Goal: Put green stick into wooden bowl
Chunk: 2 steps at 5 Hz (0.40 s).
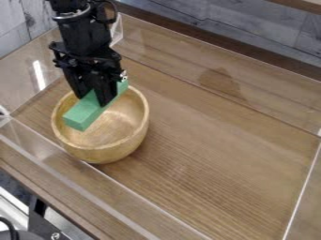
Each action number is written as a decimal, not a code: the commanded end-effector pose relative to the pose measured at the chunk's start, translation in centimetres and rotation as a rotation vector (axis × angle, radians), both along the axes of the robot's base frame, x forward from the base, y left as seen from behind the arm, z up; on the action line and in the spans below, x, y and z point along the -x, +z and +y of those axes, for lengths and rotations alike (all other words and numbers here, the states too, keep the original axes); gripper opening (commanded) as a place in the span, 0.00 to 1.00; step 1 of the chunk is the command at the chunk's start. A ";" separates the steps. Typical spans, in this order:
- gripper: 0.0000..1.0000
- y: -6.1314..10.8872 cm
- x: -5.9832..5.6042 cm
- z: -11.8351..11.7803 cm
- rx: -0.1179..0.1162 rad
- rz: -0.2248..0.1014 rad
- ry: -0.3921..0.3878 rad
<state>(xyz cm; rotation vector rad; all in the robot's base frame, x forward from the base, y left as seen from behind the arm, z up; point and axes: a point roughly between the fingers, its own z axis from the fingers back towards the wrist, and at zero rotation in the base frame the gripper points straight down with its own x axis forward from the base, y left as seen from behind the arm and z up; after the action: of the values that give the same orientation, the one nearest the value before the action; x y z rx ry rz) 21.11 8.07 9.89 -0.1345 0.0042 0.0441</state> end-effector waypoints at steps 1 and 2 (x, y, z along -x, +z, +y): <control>0.00 0.7 -0.4 -0.1 -0.013 -0.027 -0.001; 0.00 0.5 -0.4 -0.2 -0.010 -0.019 0.001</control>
<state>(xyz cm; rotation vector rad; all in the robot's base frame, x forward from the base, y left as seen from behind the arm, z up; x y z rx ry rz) 21.22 7.79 9.86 -0.1363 0.0066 0.0433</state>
